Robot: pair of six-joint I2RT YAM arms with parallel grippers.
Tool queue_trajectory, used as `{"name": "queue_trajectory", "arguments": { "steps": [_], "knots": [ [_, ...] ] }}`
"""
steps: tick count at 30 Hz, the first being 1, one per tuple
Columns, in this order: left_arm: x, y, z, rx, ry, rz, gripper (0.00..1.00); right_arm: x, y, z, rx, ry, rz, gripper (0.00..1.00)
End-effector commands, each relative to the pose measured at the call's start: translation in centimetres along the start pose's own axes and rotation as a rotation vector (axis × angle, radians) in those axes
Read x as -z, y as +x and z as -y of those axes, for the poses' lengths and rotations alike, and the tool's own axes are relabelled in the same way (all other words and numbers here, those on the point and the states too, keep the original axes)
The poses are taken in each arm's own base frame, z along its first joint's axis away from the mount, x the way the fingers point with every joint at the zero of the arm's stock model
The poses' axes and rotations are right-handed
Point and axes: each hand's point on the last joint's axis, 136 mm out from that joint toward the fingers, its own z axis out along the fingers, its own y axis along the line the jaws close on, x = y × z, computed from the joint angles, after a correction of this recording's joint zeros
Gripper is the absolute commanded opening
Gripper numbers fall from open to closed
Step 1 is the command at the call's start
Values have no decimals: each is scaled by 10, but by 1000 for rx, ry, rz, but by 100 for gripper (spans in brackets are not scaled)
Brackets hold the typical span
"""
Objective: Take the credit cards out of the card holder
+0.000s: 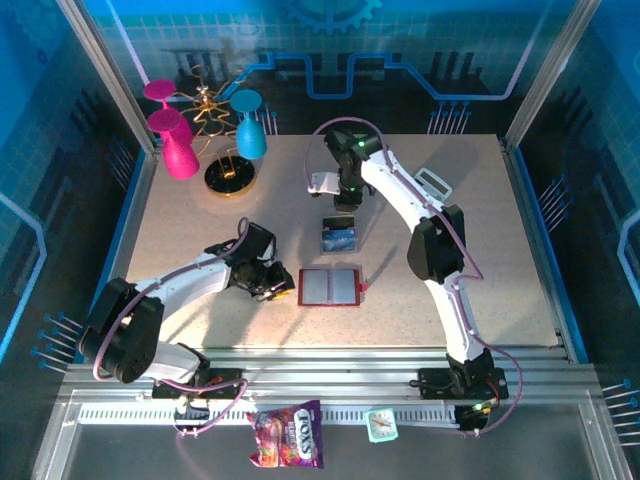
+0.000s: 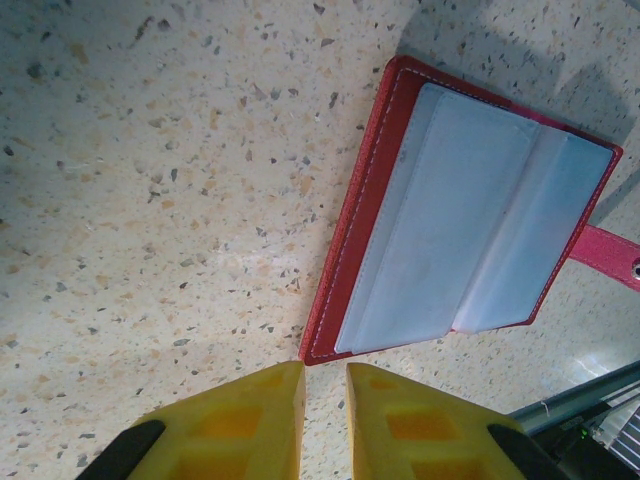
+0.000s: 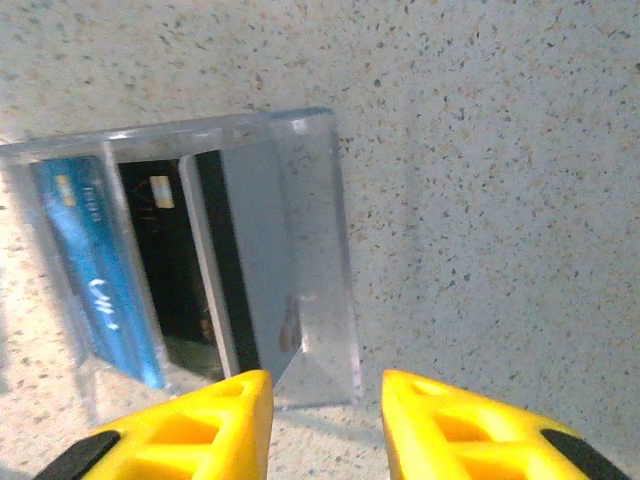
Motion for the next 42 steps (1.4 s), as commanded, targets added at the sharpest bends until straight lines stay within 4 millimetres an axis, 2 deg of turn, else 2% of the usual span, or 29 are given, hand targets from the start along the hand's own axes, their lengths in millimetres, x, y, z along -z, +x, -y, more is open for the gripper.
{"name": "queue_trajectory", "arguments": {
  "steps": [1, 6, 13, 19, 25, 32, 42],
  "knots": [
    [1, -1, -2, 16, -3, 7, 19, 25, -11, -5, -12, 22, 60, 37],
    [2, -1, -8, 20, -29, 10, 19, 20, -9, -17, -18, -11, 64, 44],
    [2, -1, -13, 26, -40, 14, 19, -6, -7, -31, -27, -68, 48, 53],
    [2, -1, -14, 26, -40, 13, 19, -28, -2, -28, -36, -61, 21, 55],
    [3, -2, -16, 29, -40, 14, 19, -39, -3, -24, -45, -61, 9, 55],
    [2, -2, -18, 33, -39, 10, 19, -39, -3, -17, -51, -36, 1, 54],
    [2, -4, -17, 33, -33, 10, 19, -25, -8, -6, -47, 12, 29, 54]
  ]
}}
